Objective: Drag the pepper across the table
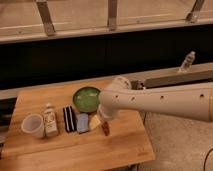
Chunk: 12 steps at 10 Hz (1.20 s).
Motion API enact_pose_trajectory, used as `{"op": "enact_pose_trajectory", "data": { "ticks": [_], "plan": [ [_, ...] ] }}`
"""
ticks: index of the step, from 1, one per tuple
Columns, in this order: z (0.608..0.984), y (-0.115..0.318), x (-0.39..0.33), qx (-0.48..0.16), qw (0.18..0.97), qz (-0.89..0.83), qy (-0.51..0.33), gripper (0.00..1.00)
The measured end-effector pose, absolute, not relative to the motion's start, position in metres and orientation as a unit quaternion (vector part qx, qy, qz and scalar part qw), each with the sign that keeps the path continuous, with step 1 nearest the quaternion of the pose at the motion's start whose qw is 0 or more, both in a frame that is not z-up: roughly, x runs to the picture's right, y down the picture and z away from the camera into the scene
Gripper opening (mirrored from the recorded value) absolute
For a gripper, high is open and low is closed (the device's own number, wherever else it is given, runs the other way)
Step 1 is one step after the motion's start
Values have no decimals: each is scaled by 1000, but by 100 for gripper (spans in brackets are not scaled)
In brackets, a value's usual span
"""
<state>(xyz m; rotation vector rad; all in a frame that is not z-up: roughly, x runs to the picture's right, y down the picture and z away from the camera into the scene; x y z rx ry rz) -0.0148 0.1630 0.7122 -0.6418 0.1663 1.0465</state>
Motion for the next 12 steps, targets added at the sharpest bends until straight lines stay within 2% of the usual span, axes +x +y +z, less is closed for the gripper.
{"op": "enact_pose_trajectory", "data": {
  "ticks": [5,12],
  "plan": [
    [749,177,-19,-315,806,495,80,80],
    [786,180,-37,-322,787,525,43,80]
  ]
}}
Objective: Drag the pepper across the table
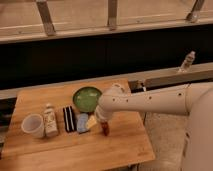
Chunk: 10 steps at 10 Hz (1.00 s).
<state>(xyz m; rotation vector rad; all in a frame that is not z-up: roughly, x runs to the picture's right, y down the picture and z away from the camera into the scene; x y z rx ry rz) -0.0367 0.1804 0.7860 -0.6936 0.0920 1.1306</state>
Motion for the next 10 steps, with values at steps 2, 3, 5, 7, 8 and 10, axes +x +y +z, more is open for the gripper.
{"op": "enact_pose_trajectory", "data": {
  "ticks": [2,3,5,7,8,10],
  "plan": [
    [804,179,-39,-324,772,545,45,80],
    [812,179,-38,-328,764,554,47,80],
    [827,179,-32,-330,754,565,52,80],
    [831,177,-22,-326,748,575,56,79],
    [831,179,-19,-326,749,575,58,73],
    [831,183,-17,-324,753,570,63,55]
  ]
}}
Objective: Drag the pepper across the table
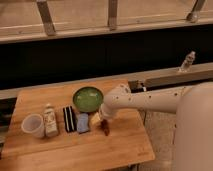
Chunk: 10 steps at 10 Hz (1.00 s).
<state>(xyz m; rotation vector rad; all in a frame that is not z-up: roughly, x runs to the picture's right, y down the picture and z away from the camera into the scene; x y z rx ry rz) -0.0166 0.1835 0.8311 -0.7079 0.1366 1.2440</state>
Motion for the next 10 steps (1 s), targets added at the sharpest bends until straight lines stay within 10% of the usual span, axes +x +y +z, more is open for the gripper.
{"op": "enact_pose_trajectory", "data": {
  "ticks": [5,10],
  "plan": [
    [835,202,-21,-330,762,552,76,4],
    [834,203,-20,-330,763,550,79,0]
  ]
}}
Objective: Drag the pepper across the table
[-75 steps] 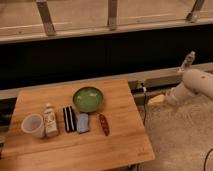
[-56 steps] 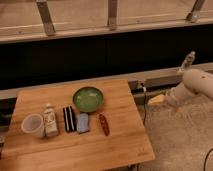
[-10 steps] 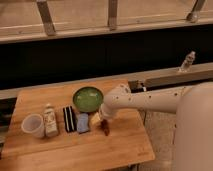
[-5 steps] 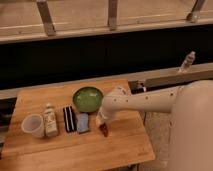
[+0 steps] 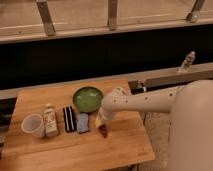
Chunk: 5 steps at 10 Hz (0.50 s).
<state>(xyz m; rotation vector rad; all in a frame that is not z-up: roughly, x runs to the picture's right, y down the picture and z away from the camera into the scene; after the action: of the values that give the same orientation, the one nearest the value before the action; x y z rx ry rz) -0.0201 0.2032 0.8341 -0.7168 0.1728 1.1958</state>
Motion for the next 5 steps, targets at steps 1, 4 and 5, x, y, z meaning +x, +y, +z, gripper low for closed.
{"op": "enact_pose_trajectory", "data": {
  "ticks": [1,4,5],
  "plan": [
    [831,201,-20,-325,766,549,79,0],
    [814,164,-5,-303,759,571,76,0],
    [808,151,6,-295,753,583,75,0]
  ]
}}
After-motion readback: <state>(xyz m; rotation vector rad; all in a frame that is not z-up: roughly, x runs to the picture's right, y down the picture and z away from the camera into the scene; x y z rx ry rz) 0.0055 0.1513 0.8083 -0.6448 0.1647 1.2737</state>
